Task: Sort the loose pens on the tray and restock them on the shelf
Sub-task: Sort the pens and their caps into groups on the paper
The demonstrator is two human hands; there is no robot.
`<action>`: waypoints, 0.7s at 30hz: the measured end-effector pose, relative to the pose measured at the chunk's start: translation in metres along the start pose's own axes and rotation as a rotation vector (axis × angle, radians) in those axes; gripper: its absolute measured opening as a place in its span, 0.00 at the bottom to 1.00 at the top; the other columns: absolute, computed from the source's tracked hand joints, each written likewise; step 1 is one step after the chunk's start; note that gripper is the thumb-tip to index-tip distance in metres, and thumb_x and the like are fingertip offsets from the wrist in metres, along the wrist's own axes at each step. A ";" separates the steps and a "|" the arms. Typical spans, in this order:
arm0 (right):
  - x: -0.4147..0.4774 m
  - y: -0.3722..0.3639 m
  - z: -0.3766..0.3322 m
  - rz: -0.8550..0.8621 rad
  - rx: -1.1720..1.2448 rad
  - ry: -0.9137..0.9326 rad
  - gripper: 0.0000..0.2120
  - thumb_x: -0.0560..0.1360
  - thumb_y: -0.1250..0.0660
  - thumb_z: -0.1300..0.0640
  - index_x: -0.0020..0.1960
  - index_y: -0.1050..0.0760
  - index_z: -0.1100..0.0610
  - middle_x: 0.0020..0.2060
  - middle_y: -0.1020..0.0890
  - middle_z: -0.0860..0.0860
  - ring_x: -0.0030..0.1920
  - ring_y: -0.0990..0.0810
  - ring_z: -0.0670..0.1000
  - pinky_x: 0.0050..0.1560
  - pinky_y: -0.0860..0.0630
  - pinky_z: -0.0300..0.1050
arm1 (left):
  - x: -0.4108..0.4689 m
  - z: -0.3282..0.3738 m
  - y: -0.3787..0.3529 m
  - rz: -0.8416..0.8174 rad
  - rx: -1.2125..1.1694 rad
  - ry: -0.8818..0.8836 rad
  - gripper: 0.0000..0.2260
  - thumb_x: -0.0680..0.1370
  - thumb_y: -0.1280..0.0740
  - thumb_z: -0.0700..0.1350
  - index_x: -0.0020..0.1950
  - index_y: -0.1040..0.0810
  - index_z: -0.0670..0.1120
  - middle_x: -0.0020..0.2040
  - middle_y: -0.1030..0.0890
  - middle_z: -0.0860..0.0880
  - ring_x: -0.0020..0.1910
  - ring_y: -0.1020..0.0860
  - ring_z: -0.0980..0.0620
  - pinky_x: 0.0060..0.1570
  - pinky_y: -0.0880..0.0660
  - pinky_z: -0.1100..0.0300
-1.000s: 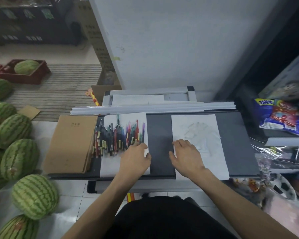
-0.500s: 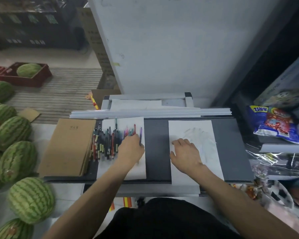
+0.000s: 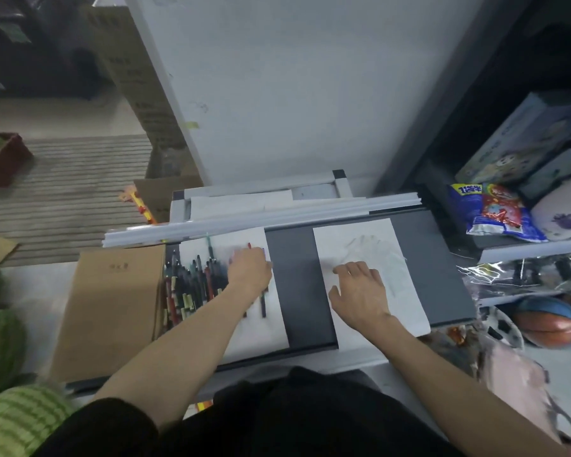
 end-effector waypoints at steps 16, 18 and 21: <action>0.052 0.010 0.028 0.048 -0.050 0.180 0.17 0.77 0.33 0.56 0.65 0.21 0.53 0.61 0.19 0.52 0.65 0.25 0.56 0.65 0.28 0.52 | -0.038 0.015 0.005 0.130 -0.262 0.006 0.11 0.81 0.43 0.53 0.52 0.27 0.47 0.44 0.18 0.45 0.46 0.19 0.39 0.50 0.22 0.47; 0.059 0.007 0.024 0.005 -0.110 0.192 0.17 0.77 0.35 0.57 0.65 0.22 0.52 0.61 0.20 0.52 0.65 0.26 0.56 0.65 0.30 0.50 | -0.050 0.014 0.001 0.121 -0.304 -0.009 0.11 0.81 0.44 0.54 0.52 0.27 0.49 0.40 0.18 0.47 0.41 0.19 0.41 0.48 0.21 0.48; 0.068 0.001 0.021 -0.067 -0.174 0.202 0.17 0.77 0.34 0.58 0.65 0.25 0.53 0.61 0.21 0.51 0.65 0.28 0.55 0.65 0.31 0.47 | -0.064 0.016 -0.008 0.089 -0.325 -0.013 0.08 0.81 0.43 0.55 0.50 0.29 0.52 0.35 0.19 0.50 0.37 0.20 0.46 0.45 0.21 0.49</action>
Point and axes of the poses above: each hand's wrist, its own x-axis towards the middle knuckle, its own y-axis out of the back of the hand, z = x × y, the point moved 9 cm from there along x, towards the middle knuckle
